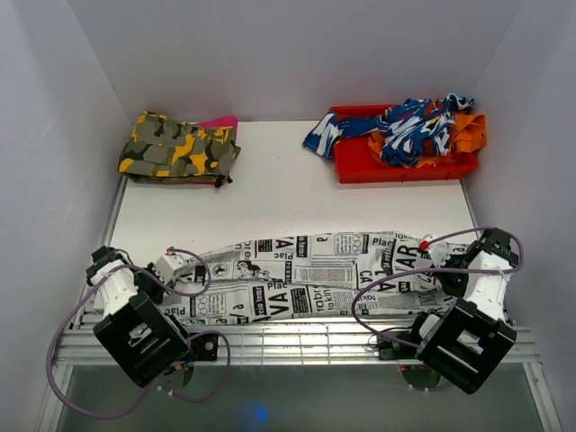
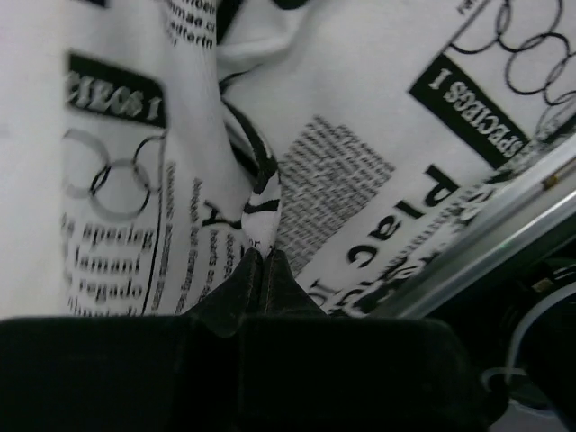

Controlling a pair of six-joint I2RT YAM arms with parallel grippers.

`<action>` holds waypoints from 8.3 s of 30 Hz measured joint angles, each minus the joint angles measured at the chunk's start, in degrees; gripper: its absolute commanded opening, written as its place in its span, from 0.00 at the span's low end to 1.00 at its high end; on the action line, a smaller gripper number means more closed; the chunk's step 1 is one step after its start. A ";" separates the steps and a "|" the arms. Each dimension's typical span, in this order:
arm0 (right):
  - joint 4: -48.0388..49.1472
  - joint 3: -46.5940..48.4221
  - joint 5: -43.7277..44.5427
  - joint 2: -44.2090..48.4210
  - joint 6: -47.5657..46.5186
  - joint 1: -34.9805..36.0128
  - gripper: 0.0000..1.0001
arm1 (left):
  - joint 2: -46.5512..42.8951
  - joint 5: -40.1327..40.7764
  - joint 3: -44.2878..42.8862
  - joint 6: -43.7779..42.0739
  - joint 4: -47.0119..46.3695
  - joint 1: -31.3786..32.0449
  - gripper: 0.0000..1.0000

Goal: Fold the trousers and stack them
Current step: Fold the trousers

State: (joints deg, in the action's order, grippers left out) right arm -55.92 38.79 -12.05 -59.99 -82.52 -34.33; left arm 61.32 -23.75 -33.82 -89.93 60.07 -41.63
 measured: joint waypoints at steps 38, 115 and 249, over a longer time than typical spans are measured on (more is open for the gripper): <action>-3.91 38.32 -5.11 -37.33 4.02 12.20 0.08 | 60.72 1.88 -68.63 37.22 -1.53 16.24 0.00; -9.57 29.97 3.32 -27.67 19.17 18.56 0.70 | 38.21 -5.40 -39.91 51.58 -2.71 -4.61 0.54; 13.88 72.76 -7.63 -71.93 44.65 84.98 0.08 | 44.35 -6.32 -48.76 37.66 6.29 0.11 0.23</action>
State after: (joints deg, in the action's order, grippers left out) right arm -42.04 111.55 -19.68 -131.92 -37.87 50.65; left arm 105.67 -30.06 -82.59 -52.27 66.37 -41.52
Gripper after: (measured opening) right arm 0.080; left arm 0.120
